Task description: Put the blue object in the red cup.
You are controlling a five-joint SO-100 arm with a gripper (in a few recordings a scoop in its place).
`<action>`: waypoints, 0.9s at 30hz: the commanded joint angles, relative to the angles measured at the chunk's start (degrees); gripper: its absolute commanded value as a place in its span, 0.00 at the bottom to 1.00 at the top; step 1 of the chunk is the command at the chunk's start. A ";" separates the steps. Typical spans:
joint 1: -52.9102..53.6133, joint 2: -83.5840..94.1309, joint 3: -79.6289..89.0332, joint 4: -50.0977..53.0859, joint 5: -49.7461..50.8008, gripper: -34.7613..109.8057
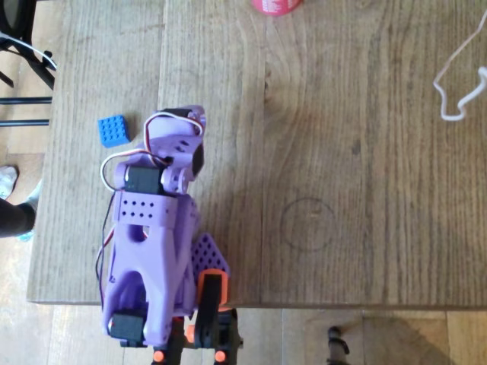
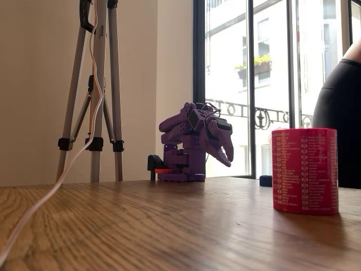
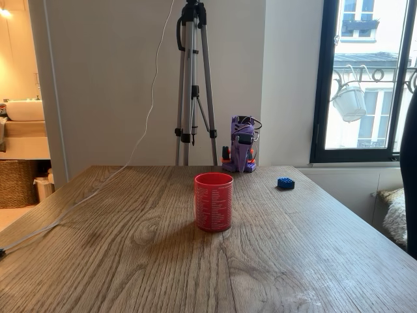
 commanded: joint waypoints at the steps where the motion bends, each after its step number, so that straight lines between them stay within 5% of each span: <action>1: -13.10 -0.44 -1.41 0.35 9.05 0.24; 20: -13.18 -0.44 -1.49 0.62 9.05 0.24; 27: -11.60 -0.53 -4.75 8.70 7.21 0.24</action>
